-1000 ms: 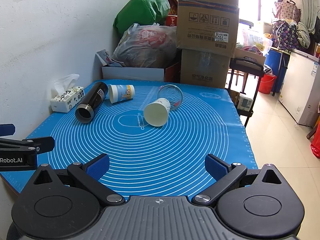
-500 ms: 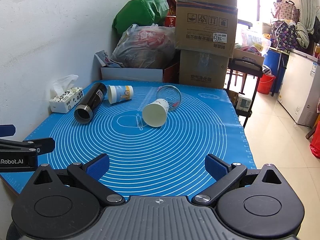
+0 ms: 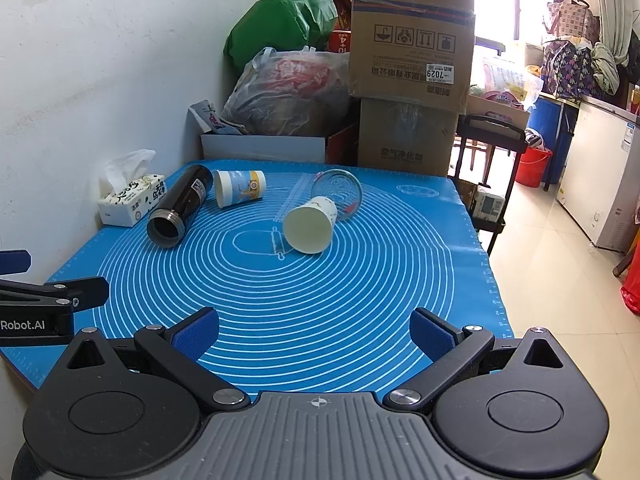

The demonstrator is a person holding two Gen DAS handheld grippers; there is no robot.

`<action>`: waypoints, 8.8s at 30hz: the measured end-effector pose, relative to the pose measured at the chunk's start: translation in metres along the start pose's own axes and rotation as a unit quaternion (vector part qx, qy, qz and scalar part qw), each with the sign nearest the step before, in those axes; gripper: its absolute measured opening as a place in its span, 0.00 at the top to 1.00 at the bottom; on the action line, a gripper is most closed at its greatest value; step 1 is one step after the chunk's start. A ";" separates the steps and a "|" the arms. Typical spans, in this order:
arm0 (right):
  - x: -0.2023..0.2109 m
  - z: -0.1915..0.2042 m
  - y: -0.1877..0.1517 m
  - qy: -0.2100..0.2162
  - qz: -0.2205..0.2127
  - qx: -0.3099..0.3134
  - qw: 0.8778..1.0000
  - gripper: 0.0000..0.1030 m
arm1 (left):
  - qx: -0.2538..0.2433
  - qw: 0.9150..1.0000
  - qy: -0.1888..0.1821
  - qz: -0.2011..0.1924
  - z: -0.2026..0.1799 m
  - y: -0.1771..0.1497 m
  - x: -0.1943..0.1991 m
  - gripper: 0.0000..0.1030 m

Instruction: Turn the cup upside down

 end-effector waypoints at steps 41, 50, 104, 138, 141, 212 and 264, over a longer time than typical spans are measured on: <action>-0.137 -0.031 0.046 -0.024 -0.003 -0.030 0.999 0.00 | -0.002 0.990 0.057 0.130 0.099 0.096 -0.316 0.10; -0.151 -0.034 0.041 -0.027 0.008 -0.030 0.999 0.00 | 0.055 0.978 -0.011 0.203 0.099 0.081 -0.351 0.33; -0.094 -0.032 0.007 -0.017 0.041 -0.028 0.999 0.00 | 0.050 0.982 -0.083 0.159 -0.008 -0.008 -0.140 0.13; -0.188 0.134 0.032 0.044 0.217 0.018 0.975 0.04 | 0.055 0.990 0.012 0.130 0.142 -0.021 -0.144 0.09; -0.207 0.143 0.028 0.033 0.246 0.020 0.968 0.05 | 0.053 0.990 0.014 0.130 0.145 -0.022 -0.151 0.09; -0.122 0.107 0.076 0.043 -0.100 0.049 0.993 0.36 | 0.098 0.992 -0.014 0.080 0.125 -0.001 -0.116 0.09; 0.001 0.048 0.027 0.013 -0.070 0.018 0.997 0.00 | 0.014 0.998 -0.053 0.026 0.041 0.005 -0.007 0.09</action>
Point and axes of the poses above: each gripper's, at about its wrist camera, not at the fingertips, and x roughly against the way its jaws point, z to its left, y to its top, the point moved 6 cm from there along -x, roughly the way its jaws point, and after that the axes turned 11 degrees about -x, right-handed, at the moved point
